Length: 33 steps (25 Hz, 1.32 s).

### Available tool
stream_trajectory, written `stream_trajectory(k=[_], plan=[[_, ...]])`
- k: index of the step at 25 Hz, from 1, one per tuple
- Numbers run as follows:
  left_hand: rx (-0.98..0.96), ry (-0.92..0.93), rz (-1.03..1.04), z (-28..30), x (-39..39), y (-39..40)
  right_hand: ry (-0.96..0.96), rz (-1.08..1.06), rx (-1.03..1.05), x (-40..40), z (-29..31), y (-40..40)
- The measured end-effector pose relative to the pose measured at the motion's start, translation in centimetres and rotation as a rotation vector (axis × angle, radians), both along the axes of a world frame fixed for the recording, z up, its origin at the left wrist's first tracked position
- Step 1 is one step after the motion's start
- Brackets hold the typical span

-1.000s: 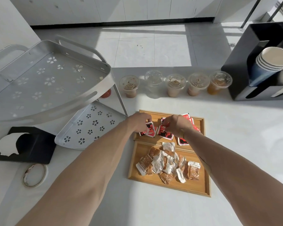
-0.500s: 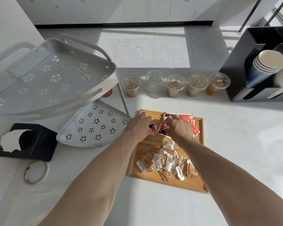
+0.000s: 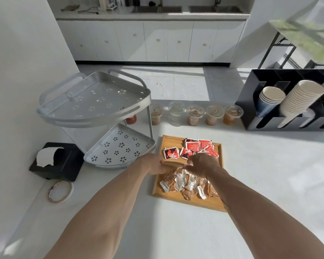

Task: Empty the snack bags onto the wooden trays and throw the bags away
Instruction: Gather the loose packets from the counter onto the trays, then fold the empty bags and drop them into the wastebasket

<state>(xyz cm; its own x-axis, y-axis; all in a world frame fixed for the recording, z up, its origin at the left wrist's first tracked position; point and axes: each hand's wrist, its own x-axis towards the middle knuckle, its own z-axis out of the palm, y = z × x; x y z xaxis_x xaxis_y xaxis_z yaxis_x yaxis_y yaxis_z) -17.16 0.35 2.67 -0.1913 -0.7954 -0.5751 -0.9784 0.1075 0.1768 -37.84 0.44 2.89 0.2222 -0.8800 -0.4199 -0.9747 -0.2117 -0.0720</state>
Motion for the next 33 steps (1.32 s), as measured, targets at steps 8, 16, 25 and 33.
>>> stream_trajectory(k=[8,16,25,33], plan=[[0.084,0.022,0.184,0.4,8.3,9.5,-0.014,0.096,0.072,5.3,0.3,7.1],[0.089,0.047,0.421,0.7,19.3,18.4,-0.028,0.237,0.133,13.8,-0.5,11.1],[0.068,0.036,0.628,-0.6,28.8,25.2,-0.021,0.351,0.175,23.3,-1.7,13.1],[0.108,-0.11,0.752,-2.4,33.5,27.6,-0.016,0.383,0.043,29.5,-2.4,13.9]])
